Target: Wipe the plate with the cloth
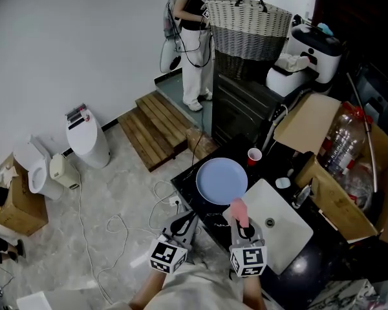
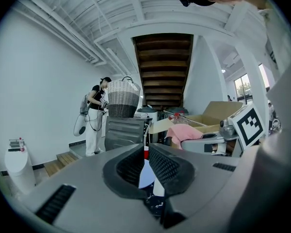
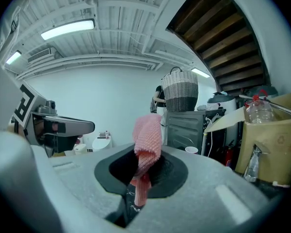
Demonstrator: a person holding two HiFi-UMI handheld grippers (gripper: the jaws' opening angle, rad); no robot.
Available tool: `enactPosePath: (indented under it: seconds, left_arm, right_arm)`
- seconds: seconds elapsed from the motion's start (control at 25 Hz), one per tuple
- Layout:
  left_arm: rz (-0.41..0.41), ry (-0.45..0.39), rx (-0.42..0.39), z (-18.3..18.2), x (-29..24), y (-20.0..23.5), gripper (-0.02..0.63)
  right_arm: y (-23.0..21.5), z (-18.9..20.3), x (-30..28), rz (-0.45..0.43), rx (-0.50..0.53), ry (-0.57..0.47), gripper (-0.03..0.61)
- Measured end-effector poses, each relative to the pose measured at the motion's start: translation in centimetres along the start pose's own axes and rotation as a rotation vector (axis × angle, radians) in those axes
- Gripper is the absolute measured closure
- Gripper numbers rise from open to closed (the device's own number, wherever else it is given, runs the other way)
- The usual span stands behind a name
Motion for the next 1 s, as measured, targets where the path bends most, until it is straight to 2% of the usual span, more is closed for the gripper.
enactPosePath:
  seconds: [0.52,1.0]
  left_arm:
    - [0.040,0.003,-0.006,0.2,-4.5,4.6,0.584]
    - [0.127,0.040,-0.012,0.4,-10.8,10.3,0.584]
  right_arm:
    - [-0.9,-1.1,-5.3,0.038,0.002,0.008,0.546]
    - [-2.3,-2.4,-11.9,0.116,-0.015,0.035,0.546]
Point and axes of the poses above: the fingertips, and each gripper's own axes: x backward along the fingers, y to its left, z out of its underside, the point moved 10 cm from there along x, backward along the fingers, and after that the axes turned 7 degrees about -x, right-handed, at the moved point
